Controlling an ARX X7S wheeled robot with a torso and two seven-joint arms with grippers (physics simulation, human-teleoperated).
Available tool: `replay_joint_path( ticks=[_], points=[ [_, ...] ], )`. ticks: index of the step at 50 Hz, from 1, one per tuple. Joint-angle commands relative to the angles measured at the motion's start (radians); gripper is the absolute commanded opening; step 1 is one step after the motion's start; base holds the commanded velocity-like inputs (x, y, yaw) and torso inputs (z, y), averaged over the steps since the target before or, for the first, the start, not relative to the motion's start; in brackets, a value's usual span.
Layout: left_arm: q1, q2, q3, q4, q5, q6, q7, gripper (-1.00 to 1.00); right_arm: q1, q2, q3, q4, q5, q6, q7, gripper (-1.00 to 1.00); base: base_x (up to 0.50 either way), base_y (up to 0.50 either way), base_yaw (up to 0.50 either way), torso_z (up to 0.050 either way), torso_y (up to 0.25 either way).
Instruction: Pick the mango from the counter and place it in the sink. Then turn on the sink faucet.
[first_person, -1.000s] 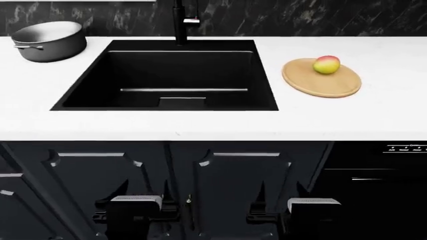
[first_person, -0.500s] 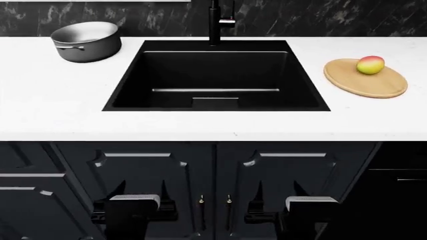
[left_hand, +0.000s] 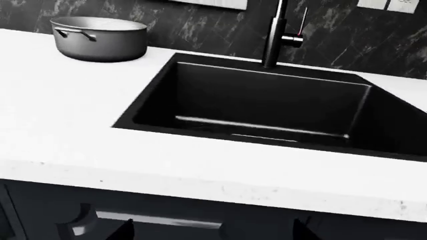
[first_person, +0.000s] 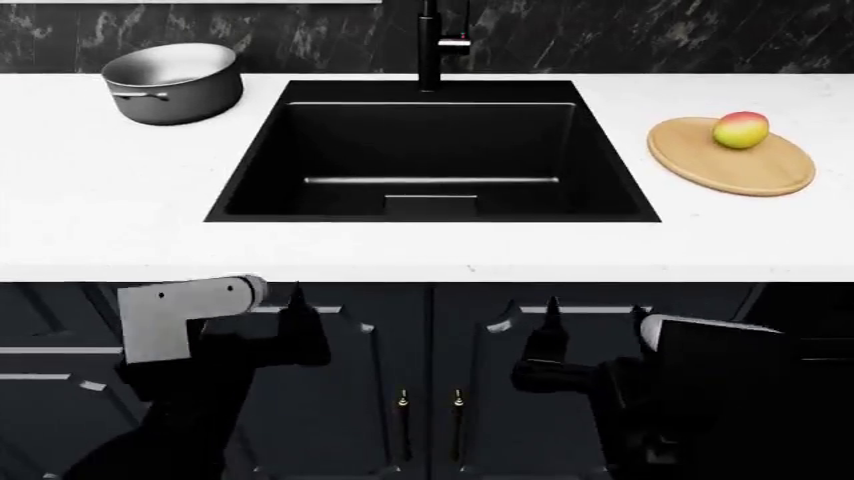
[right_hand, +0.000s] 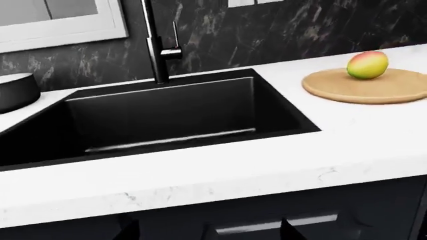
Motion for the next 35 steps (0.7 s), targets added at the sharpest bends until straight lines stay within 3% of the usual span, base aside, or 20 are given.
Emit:
replay_joint_path(
  ticks=[1, 2, 6, 12, 18, 29, 35],
  points=[
    [-0.487, -0.207, -0.054, -0.017, -1.092, -0.338, -0.841, 1.0, 0.396, 0.172, 0.12, -0.142, 0.885, 0.431, 0.612, 1.0, 0.0, 0.0, 0.0, 0.0, 0.0],
    [-0.535, -0.227, -0.024, -0.044, -1.199, -0.321, -0.879, 1.0, 0.434, 0.181, 0.119, -0.119, 0.938, 0.431, 0.654, 1.0, 0.0, 0.0, 0.0, 0.0, 0.0],
    [-0.717, -0.255, 0.071, -0.163, -1.212, -0.314, -0.935, 1.0, 0.59, 0.209, 0.068, -0.002, 1.072, 0.438, 0.776, 1.0, 0.0, 0.0, 0.0, 0.0, 0.0],
    [-0.806, -0.22, 0.134, -0.275, -0.833, -0.341, -0.678, 1.0, 0.701, 0.201, -0.018, 0.163, 0.879, 0.458, 0.626, 1.0, 0.0, 0.0, 0.0, 0.0, 0.0],
    [-0.87, -0.204, 0.24, -0.386, -0.611, -0.254, -0.522, 1.0, 0.789, 0.191, -0.109, 0.298, 0.69, 0.408, 0.493, 1.0, 0.0, 0.0, 0.0, 0.0, 0.0],
    [-0.917, -0.169, 0.385, -0.592, -0.345, -0.061, -0.374, 1.0, 0.881, 0.145, -0.263, 0.568, 0.441, 0.225, 0.262, 1.0, 0.0, 0.0, 0.0, 0.0, 0.0],
    [-0.935, -0.169, 0.405, -0.674, -0.286, -0.004, -0.339, 1.0, 0.907, 0.134, -0.281, 0.675, 0.388, 0.159, 0.197, 1.0, 0.0, 0.0, 0.0, 0.0, 0.0]
  ],
)
